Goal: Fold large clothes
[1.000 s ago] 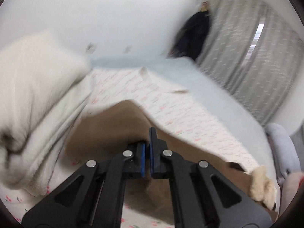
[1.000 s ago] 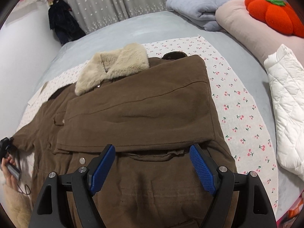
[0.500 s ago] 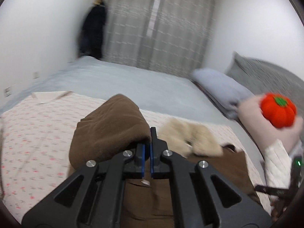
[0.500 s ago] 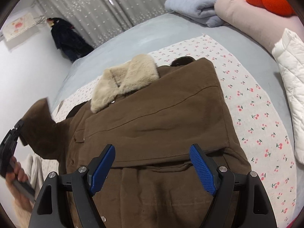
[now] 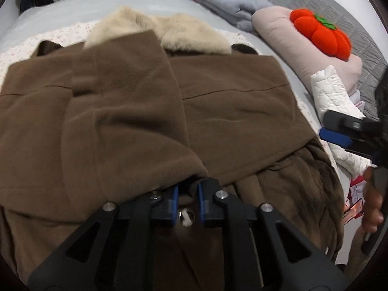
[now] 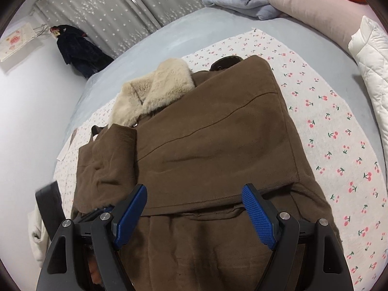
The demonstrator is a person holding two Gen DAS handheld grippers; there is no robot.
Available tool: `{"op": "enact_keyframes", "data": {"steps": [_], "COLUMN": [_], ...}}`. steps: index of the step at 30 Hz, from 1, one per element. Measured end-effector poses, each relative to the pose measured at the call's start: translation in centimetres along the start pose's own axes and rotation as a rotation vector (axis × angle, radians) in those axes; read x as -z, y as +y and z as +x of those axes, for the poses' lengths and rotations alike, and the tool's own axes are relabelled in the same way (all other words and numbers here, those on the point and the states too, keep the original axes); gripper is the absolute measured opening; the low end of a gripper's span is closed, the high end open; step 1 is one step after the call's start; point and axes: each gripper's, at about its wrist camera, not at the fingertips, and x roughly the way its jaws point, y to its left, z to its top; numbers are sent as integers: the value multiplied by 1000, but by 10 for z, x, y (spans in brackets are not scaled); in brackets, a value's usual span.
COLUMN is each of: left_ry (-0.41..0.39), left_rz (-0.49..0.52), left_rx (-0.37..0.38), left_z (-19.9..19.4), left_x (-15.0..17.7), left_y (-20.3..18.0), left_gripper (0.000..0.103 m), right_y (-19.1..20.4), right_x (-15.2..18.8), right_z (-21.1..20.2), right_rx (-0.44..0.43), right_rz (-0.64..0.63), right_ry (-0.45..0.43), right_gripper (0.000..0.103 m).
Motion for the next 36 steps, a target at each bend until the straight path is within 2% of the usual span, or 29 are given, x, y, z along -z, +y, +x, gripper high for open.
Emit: {"op": "enact_keyframes", "data": {"steps": [1, 3, 4, 6, 7, 9, 12, 13, 17, 19, 22, 23, 24, 25, 26, 27, 29, 33, 36], "left_ry": [3, -19, -36, -78, -101, -170, -204, -209, -243, -220, -199, -181, -167, -154, -152, -152, -154, -155, -181], "left_rz": [-8, 8, 31, 82, 87, 46, -69, -152, -346, -421, -423, -419, -420, -429, -438, -449, -478, -479, -453], "left_rx": [15, 49, 46, -10, -32, -89, -161, -208, -204, -204, -213, -234, -250, -273, -278, -280, -260, -254, -247], "left_z": [-8, -33, -41, -71, -80, -103, -104, -107, -106, -98, -88, -82, -77, -73, -71, -71, -74, -88, -104], "left_x": [1, 1, 4, 10, 11, 21, 16, 19, 28, 33, 38, 39, 39, 40, 43, 46, 47, 50, 46], "left_y": [-1, -1, -2, 3, 9, 37, 87, 114, 171, 192, 199, 200, 200, 203, 206, 210, 216, 218, 216], "left_gripper": [49, 67, 68, 71, 77, 79, 79, 79, 78, 67, 55, 51, 43, 35, 32, 26, 25, 22, 22], "right_y": [3, 11, 15, 25, 32, 48, 78, 90, 142, 169, 194, 199, 201, 203, 203, 200, 185, 124, 65], "right_x": [0, 1, 2, 4, 6, 9, 18, 23, 48, 64, 83, 87, 88, 89, 89, 84, 66, 22, -2], "right_z": [0, 1, 1, 3, 4, 8, 15, 18, 36, 50, 77, 89, 97, 105, 112, 115, 107, 78, 59], "right_rx": [1, 3, 5, 0, -8, -22, -33, -35, -49, -35, 21, 53, 85, 123, 153, 151, 128, 149, 58], "right_rz": [-9, -35, -48, -82, -102, -145, -242, -280, -468, -582, -702, -727, -743, -763, -783, -775, -676, -385, -162], "right_ry": [-2, -9, -10, -10, -12, -16, -33, -43, -57, -64, -66, -67, -79, -87, -88, -88, -103, -148, -125], "right_gripper": [82, 82, 82, 82, 82, 82, 82, 82, 82, 82, 82, 78, 74, 64, 62, 60, 52, 51, 53]}}
